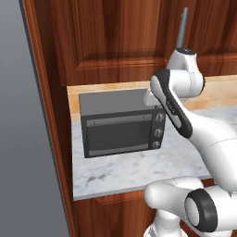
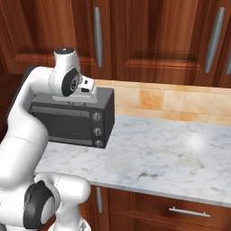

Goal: Move the oil and vinegar bottle and mustard from the cabinet to the dining counter.

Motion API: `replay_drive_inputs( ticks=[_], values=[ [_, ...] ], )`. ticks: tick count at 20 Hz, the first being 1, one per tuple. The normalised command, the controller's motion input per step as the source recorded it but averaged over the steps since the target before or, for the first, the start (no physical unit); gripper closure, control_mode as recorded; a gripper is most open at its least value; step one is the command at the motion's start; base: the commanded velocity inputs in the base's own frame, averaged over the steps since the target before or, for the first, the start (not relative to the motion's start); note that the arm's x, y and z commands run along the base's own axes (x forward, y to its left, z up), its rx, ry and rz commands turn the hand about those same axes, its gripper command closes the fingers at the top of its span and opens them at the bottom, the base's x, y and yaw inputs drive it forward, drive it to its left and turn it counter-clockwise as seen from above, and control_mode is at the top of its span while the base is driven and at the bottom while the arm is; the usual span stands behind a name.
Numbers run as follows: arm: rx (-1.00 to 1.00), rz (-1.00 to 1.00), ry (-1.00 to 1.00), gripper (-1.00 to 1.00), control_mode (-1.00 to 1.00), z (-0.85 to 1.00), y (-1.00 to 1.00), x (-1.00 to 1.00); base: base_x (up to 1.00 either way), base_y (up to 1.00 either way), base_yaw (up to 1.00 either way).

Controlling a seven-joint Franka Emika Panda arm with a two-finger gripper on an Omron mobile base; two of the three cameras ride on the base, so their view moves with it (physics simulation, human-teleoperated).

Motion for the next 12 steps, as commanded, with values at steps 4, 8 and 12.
replay_drive_inputs(
  ticks=[4, 8, 12],
  values=[
    [0.0, 0.0, -0.12, -1.0, -1.0, 0.0, 0.0, -0.28, 0.0, 0.0, 0.0],
    [0.0, -0.03, -0.4, -1.0, -1.0, 0.26, -0.01, -0.6, 0.0, 0.0, 0.0],
    [0.0, -0.07, -0.51, -1.0, -1.0, 0.47, -0.09, -0.66, 0.0, 0.0, 0.0]
  ],
)
